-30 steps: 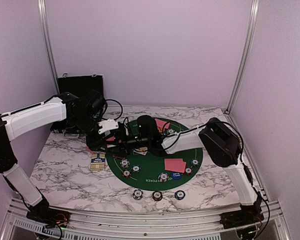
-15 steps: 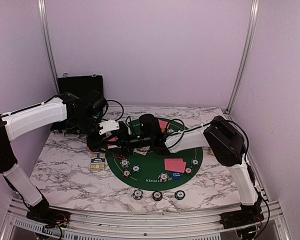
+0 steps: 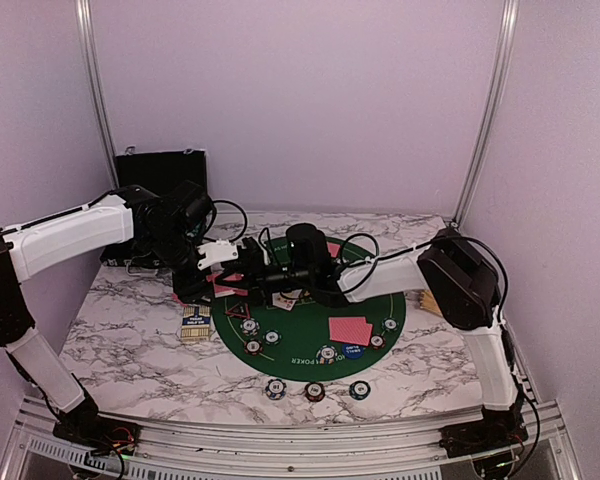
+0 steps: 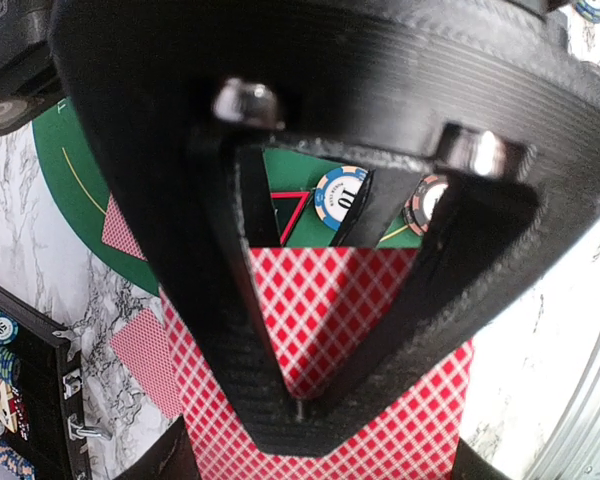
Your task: Distribute texas hold em gaming equipment
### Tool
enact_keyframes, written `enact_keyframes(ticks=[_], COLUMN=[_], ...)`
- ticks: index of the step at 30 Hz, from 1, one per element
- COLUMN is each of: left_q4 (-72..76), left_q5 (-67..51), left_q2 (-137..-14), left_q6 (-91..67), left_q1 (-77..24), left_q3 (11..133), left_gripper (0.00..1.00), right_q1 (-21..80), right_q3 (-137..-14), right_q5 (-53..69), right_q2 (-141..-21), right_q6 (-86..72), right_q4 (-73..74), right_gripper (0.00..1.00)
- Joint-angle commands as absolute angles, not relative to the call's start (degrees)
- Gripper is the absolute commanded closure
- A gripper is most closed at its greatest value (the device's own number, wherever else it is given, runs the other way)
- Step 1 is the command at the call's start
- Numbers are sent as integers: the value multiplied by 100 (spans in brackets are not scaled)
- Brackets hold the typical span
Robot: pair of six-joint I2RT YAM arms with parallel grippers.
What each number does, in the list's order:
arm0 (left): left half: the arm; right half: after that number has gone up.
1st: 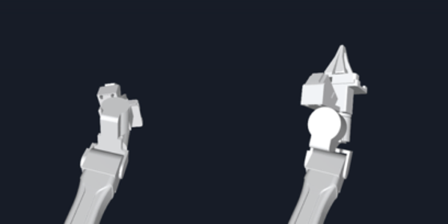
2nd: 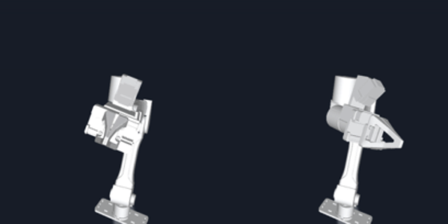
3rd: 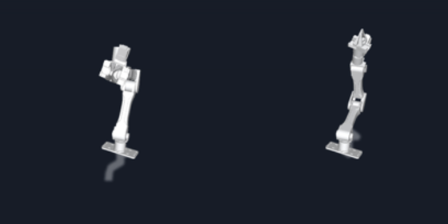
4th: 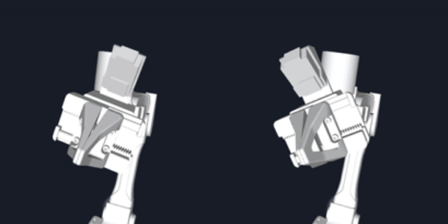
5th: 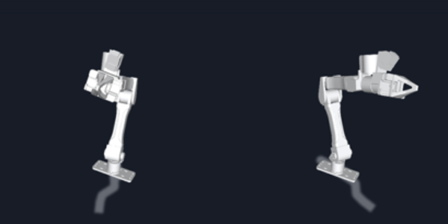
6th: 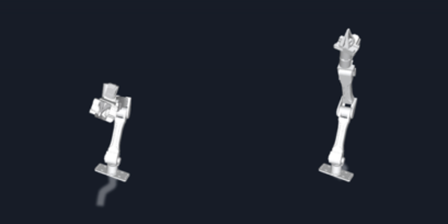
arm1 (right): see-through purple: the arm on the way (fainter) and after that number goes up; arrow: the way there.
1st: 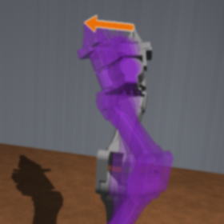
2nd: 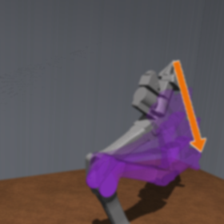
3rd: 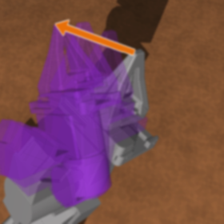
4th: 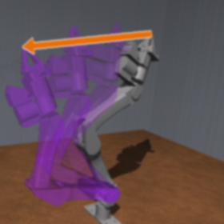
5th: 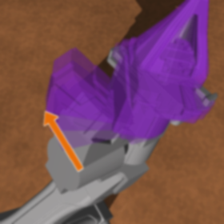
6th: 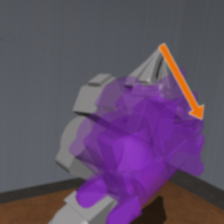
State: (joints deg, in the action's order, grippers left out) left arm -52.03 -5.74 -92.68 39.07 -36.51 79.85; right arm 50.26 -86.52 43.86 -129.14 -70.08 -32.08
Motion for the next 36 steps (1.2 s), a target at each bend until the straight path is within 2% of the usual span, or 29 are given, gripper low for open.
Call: enact_keyframes(ticks=[1,12,22,36], left_q4=[-5238,-5208,-5193,-5194], left_q5=[-559,-521,-493,-482], left_q2=[-9184,-9167,-9141,-9184], left_q6=[3946,3959,3973,3973], left_q1=[-3639,-3639,-3637,-3639], left_q3=[8018,7982,7937,7927], left_gripper=[100,100,100,100], right_q1=[4960,4949,4912,4825], right_q3=[-8519,-8486,-8360,-8183], right_q5=[4400,4524,4517,4621], right_q2=[-12747,-12718,-12631,-12444], right_q6=[-7027,-7095,-6994,-6960], right_q4=[-3070,-3159,-3042,-3070], right_gripper=[56,63,56,72])
